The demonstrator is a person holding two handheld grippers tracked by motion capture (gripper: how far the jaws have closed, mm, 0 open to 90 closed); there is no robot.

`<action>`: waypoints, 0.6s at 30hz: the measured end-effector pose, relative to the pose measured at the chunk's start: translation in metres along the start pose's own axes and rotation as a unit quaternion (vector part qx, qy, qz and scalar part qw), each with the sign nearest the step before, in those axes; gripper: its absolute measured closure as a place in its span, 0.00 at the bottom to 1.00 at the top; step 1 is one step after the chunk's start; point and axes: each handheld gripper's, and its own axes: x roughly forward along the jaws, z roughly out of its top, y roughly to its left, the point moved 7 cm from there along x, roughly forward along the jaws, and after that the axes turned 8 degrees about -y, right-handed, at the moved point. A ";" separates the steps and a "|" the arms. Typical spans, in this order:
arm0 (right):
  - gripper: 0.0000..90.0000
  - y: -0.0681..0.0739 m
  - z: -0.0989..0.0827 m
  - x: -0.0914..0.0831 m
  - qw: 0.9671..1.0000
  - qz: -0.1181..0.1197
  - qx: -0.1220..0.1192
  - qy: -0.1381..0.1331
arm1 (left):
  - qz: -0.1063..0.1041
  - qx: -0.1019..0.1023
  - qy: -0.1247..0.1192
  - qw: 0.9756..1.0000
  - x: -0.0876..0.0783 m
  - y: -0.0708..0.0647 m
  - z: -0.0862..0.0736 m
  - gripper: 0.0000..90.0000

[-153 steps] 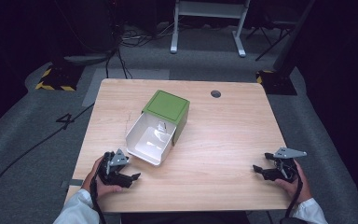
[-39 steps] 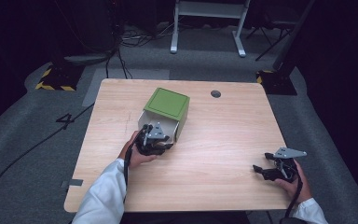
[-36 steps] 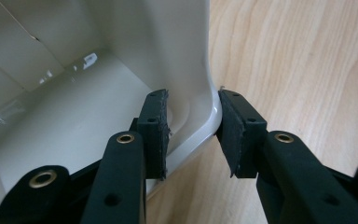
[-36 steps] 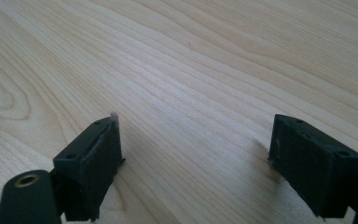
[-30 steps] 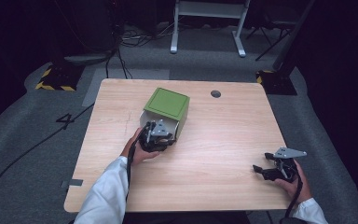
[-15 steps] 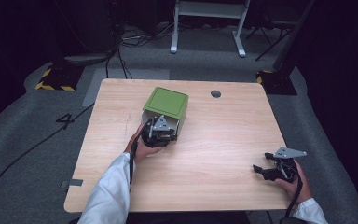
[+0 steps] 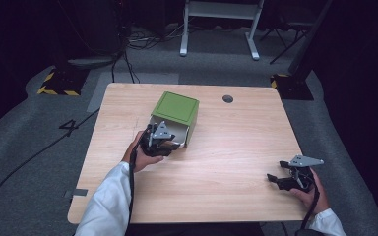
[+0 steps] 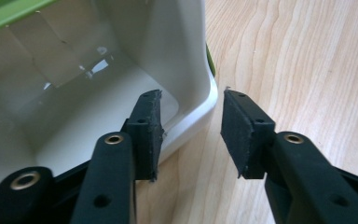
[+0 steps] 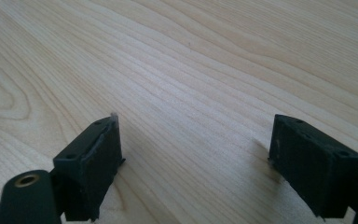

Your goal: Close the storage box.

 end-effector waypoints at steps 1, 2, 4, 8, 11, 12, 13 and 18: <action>0.19 0.000 0.000 0.000 1.000 0.000 0.000 0.000 | 0.000 0.000 0.000 1.000 0.000 0.000 0.000 0.62; 0.19 0.000 0.000 0.000 1.000 0.000 0.000 0.000 | 0.011 0.005 0.006 1.000 -0.005 0.000 -0.001 0.60; 0.19 0.000 0.000 0.000 1.000 0.000 0.000 0.000 | 0.017 0.003 0.007 1.000 -0.011 0.000 -0.002 0.57; 0.19 0.000 0.000 0.000 1.000 0.000 0.000 0.000 | 0.030 0.002 0.008 1.000 -0.021 0.002 -0.005 0.51; 0.19 0.000 0.000 0.000 1.000 0.000 0.000 0.000 | 0.046 0.000 0.010 0.999 -0.026 0.004 -0.008 0.45; 0.19 0.000 0.000 0.000 1.000 0.000 0.000 0.000 | 0.048 0.000 0.014 0.999 -0.028 0.004 -0.010 0.44; 0.19 0.000 0.000 0.000 1.000 0.000 0.000 0.000 | 0.051 -0.001 0.017 0.999 -0.030 0.004 -0.012 0.43; 0.19 0.000 0.000 0.000 1.000 0.000 0.000 0.000 | 0.066 0.000 0.025 0.998 -0.039 0.006 -0.018 0.35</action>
